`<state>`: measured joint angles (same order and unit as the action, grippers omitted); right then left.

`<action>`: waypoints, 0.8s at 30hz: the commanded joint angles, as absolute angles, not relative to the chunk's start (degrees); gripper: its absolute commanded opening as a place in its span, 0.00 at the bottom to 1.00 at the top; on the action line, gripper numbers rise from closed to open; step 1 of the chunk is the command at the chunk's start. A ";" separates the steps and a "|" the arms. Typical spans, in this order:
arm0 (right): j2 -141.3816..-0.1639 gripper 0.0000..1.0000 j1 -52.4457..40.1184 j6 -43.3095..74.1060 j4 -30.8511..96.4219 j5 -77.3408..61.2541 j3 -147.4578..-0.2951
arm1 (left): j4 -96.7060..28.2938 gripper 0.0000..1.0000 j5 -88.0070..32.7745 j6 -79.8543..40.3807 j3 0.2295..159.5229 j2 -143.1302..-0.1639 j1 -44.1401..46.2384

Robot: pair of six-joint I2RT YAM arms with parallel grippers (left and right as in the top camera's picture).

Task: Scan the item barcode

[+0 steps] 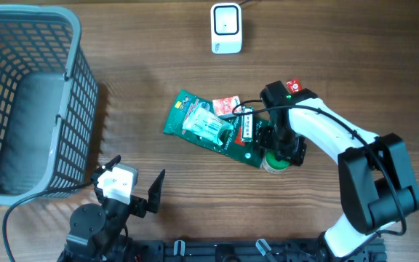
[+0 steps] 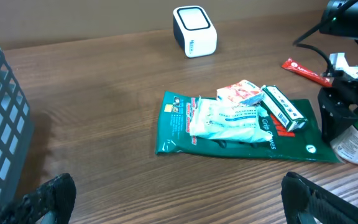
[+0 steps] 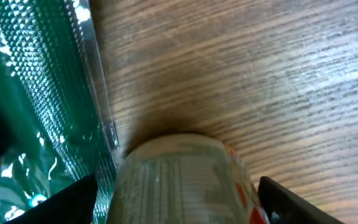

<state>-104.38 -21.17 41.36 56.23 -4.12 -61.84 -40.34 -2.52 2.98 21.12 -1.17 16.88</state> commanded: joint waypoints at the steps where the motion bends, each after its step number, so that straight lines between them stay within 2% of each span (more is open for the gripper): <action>1: -106.00 0.76 -20.93 41.87 53.71 -3.01 -61.49 | -40.21 1.00 -3.20 4.08 20.78 -1.04 16.88; 6: -105.97 0.66 -20.93 39.99 49.63 -2.66 -60.10 | -40.18 1.00 -3.18 4.08 20.78 -1.04 16.88; 8: -105.95 0.64 -20.38 35.86 47.05 -2.31 -60.97 | -40.18 1.00 -3.18 4.08 20.78 -1.04 16.88; 13: -105.86 0.63 -13.80 35.68 47.40 0.58 -64.47 | -40.18 1.00 -3.18 4.08 20.78 -1.04 16.88; 14: -105.86 0.69 -12.34 34.15 46.87 -0.01 -64.47 | -40.18 1.00 -3.18 4.08 20.78 -1.04 16.88; 16: -105.86 0.95 -10.81 31.18 47.09 -0.03 -64.90 | -40.18 1.00 -3.18 4.08 20.78 -1.04 16.88; 17: -105.86 1.00 -10.39 30.98 48.53 -0.01 -66.00 | -40.18 1.00 -3.18 4.08 20.78 -1.04 16.88; 24: -105.86 1.00 -10.33 35.09 58.39 -5.45 -72.31 | -40.18 1.00 -3.18 4.08 20.78 -1.04 16.88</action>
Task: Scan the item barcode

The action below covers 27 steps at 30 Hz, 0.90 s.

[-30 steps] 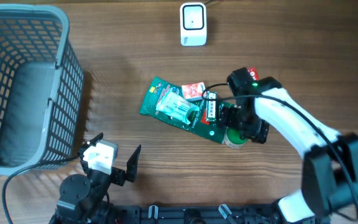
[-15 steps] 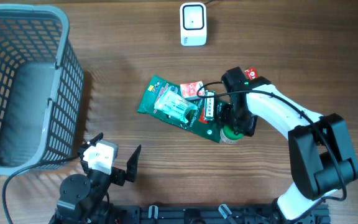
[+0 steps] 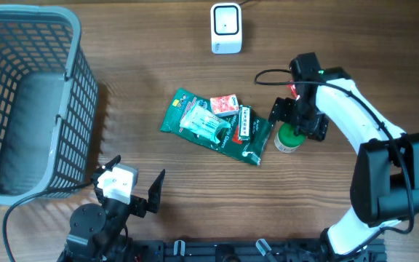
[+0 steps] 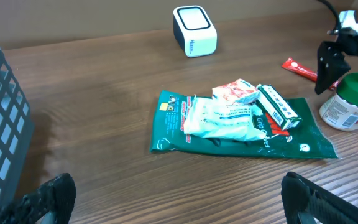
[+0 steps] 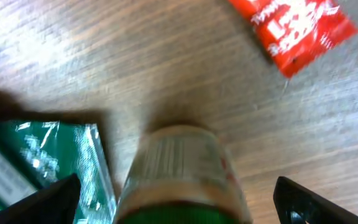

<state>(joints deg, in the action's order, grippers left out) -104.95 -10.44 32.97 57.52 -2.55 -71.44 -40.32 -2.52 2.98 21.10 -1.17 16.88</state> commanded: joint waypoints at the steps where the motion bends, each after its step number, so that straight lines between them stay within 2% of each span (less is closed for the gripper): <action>1: -105.86 0.99 -10.39 36.21 58.39 -4.91 -71.64 | -40.18 1.00 -3.18 4.08 20.78 -1.04 16.88; 9: -105.91 0.98 -10.41 40.56 52.01 -3.92 -63.53 | -40.21 1.00 -3.18 4.08 20.78 -1.04 16.88; 15: -105.97 0.72 -10.44 41.39 49.39 -3.16 -62.26 | -40.18 1.00 -3.18 4.08 20.78 -1.04 16.88; 18: -106.00 0.65 -10.44 42.17 49.34 -2.22 -62.26 | -40.18 1.00 -3.18 4.08 20.78 -1.04 16.88; 20: -105.97 0.64 -10.41 41.91 50.04 -3.75 -62.39 | -40.18 1.00 -3.18 4.08 20.78 -1.04 16.88; 24: -105.95 0.63 -9.61 33.67 60.69 -13.39 -70.26 | -40.18 1.00 -3.18 4.08 20.78 -1.04 16.88; 27: -105.95 0.64 -9.61 24.18 65.73 -29.78 -71.64 | -40.18 1.00 -3.20 4.08 20.78 -1.04 16.88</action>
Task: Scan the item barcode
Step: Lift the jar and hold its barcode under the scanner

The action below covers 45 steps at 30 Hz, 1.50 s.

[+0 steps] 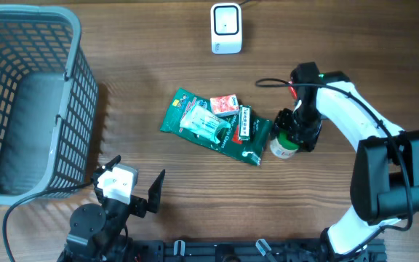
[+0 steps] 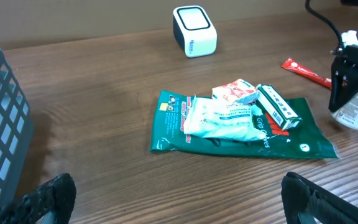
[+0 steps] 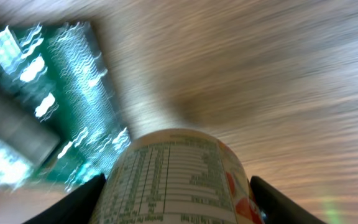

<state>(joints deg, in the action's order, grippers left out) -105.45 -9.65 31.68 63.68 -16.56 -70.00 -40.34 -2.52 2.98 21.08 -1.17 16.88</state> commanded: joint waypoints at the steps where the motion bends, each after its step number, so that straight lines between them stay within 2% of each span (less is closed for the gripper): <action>1: -105.95 0.64 -9.61 23.07 67.83 -31.70 -71.64 | -40.21 1.00 -3.18 4.08 20.78 -1.04 16.88; 6: -105.95 0.63 -9.63 16.29 77.84 -34.57 -71.64 | -40.18 1.00 -3.20 4.08 20.78 -1.04 16.88; 10: -105.95 0.57 -9.69 11.92 83.26 -34.54 -71.64 | -40.21 1.00 -3.18 4.08 20.78 -1.04 16.88; 18: -105.95 0.59 -9.78 12.19 78.83 -34.61 -71.64 | -40.18 1.00 -3.18 4.08 20.78 -1.04 16.88; 23: -105.95 0.59 -9.78 15.53 62.70 -33.32 -71.94 | -40.18 1.00 -3.18 4.08 20.78 -1.04 16.88; 27: -105.95 0.58 -9.78 16.78 48.62 -32.53 -79.50 | -40.18 1.00 -3.18 4.08 20.78 -1.04 16.88; 32: -105.97 0.58 -9.78 18.52 30.02 -16.99 -82.17 | -40.18 1.00 -3.18 4.08 20.78 -1.04 16.88; 37: -106.13 0.58 -9.96 21.45 11.49 -14.61 -82.17 | -40.18 1.00 -3.18 4.08 20.78 -1.04 16.88; 39: -106.85 0.58 -10.87 21.43 3.05 -13.91 -82.17 | -40.18 1.00 -3.18 4.08 20.78 -1.04 16.88; 41: -109.91 0.58 -13.80 20.86 -6.85 -6.85 -82.17 | -40.18 1.00 -3.18 4.08 20.78 -1.04 16.88; 45: -118.83 0.59 -18.55 13.10 -25.98 -0.40 -82.17 | -40.18 1.00 -3.18 4.08 20.78 -1.04 16.88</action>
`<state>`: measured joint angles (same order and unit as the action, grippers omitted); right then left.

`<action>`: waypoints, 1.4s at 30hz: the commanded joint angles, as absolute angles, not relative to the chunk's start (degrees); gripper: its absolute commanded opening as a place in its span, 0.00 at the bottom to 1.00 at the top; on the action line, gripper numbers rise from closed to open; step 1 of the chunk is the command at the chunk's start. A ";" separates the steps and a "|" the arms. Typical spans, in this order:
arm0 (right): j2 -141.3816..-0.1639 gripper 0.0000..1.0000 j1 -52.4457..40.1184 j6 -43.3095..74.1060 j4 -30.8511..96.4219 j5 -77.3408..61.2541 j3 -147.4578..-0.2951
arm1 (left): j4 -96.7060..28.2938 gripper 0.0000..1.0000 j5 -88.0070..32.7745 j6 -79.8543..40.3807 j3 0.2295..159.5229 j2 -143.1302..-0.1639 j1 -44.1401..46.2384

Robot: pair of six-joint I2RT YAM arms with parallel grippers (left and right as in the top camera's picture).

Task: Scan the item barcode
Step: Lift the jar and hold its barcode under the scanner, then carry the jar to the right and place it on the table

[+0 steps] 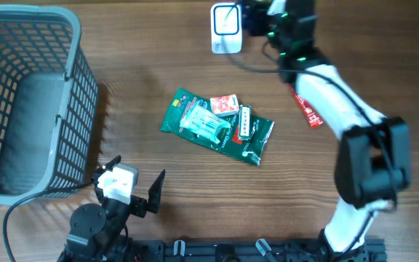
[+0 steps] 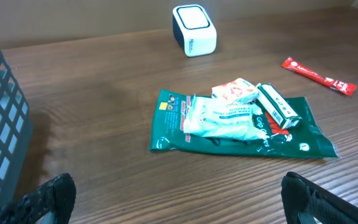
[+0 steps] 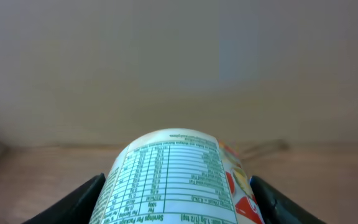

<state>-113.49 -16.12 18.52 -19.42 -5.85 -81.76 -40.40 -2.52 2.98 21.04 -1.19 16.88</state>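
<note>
A white jar with a printed nutrition label [image 3: 176,177] fills the right wrist view, with my right gripper [image 3: 176,202] shut on it and both fingers pressed against its sides. From overhead the right gripper [image 1: 257,18] is raised at the table's far edge, just right of the white barcode scanner [image 1: 225,28]; the jar itself cannot be made out there. The scanner [image 2: 194,30] also shows in the left wrist view. My left gripper [image 1: 126,191] rests open at the near edge, holding nothing.
A green pouch [image 1: 217,131] with small packets on it lies mid-table. A red sachet [image 1: 308,109] lies to its right under the right arm. A grey wire basket [image 1: 28,102] stands at the left.
My right gripper, shut on the jar, was low on the table just right of the green pouch. It now holds the jar up at the far edge beside the scanner. The left arm is unchanged.
At first my right gripper was around the jar at the pouch's right corner. Then the jar stood farther right with the jaws spread wider around it. After that the gripper was shut on the jar beside the pouch, and now holds it by the scanner.
</note>
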 commanded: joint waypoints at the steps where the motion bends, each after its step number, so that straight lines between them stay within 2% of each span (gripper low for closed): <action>1: -121.25 0.59 -19.44 12.51 -31.16 1.54 -82.17 | -40.18 1.00 -3.18 4.08 20.78 -1.04 16.88; 6: -129.56 0.59 -20.84 12.05 -44.36 4.25 -82.17 | -40.18 1.00 -3.18 4.08 20.78 -1.04 16.88; 20: -128.18 0.59 -23.00 14.06 -45.63 2.92 -82.19 | -40.18 1.00 -3.18 4.08 20.78 -1.04 16.88; 24: -117.51 0.59 -20.62 12.01 -30.85 4.49 -82.17 | -40.18 1.00 -3.18 4.08 20.78 -1.04 16.88; 26: -109.21 0.59 -16.45 12.01 -15.86 7.09 -82.17 | -40.21 1.00 -3.18 4.08 20.78 -1.04 16.88; 30: -98.61 0.59 -0.34 12.10 10.39 7.05 -82.17 | -40.18 1.00 -3.18 4.08 20.78 -1.04 16.88; 33: -99.50 0.59 12.14 12.03 21.76 6.98 -82.08 | -40.21 1.00 -3.18 4.08 20.78 -1.04 16.88; 36: -103.18 0.60 25.80 12.16 26.28 1.58 -82.02 | -40.18 1.00 -3.18 4.08 20.78 -1.04 16.88; 37: -104.31 0.63 28.75 12.16 27.46 0.67 -82.02 | -40.18 1.00 -3.20 4.08 20.78 -1.04 16.88; 42: -109.80 0.63 36.36 12.16 35.59 0.08 -82.02 | -40.18 1.00 -3.18 4.08 20.78 -1.04 16.88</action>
